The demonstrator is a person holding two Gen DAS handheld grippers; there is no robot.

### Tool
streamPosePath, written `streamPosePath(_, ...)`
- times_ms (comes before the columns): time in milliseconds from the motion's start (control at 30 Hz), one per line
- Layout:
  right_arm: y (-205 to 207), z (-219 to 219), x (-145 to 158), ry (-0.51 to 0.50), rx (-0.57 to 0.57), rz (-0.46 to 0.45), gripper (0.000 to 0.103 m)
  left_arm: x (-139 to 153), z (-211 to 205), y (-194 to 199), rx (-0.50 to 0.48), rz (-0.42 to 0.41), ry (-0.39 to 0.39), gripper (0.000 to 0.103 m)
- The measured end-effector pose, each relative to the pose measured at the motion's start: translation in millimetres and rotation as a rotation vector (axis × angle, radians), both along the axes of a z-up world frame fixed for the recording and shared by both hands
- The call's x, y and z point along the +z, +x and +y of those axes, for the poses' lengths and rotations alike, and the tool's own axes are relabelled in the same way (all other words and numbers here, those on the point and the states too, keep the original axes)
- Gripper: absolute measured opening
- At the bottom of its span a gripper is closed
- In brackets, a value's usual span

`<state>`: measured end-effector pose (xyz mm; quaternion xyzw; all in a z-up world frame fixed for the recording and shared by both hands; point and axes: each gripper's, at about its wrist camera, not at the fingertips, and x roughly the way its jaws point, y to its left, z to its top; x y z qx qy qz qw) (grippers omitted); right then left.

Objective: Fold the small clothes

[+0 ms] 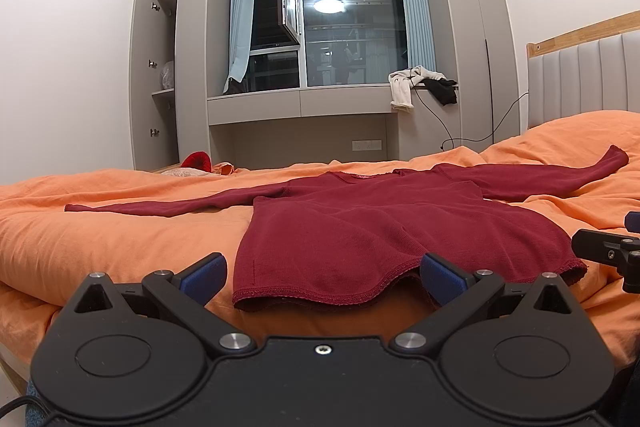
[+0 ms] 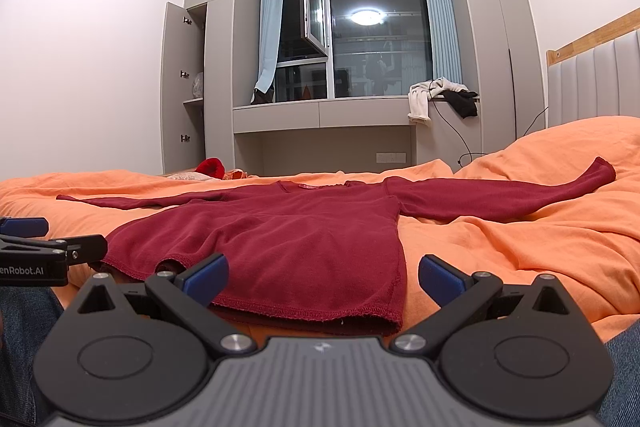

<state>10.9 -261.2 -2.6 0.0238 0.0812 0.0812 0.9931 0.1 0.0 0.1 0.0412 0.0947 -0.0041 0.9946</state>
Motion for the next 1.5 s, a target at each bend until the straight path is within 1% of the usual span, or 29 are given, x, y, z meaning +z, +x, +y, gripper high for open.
streamPosePath(1500, -0.6, 0.4, -2.9, 0.004, -0.003, 0.006, 0.103, 0.0, 0.1, 0.1, 0.001, 0.003, -0.002, 0.103)
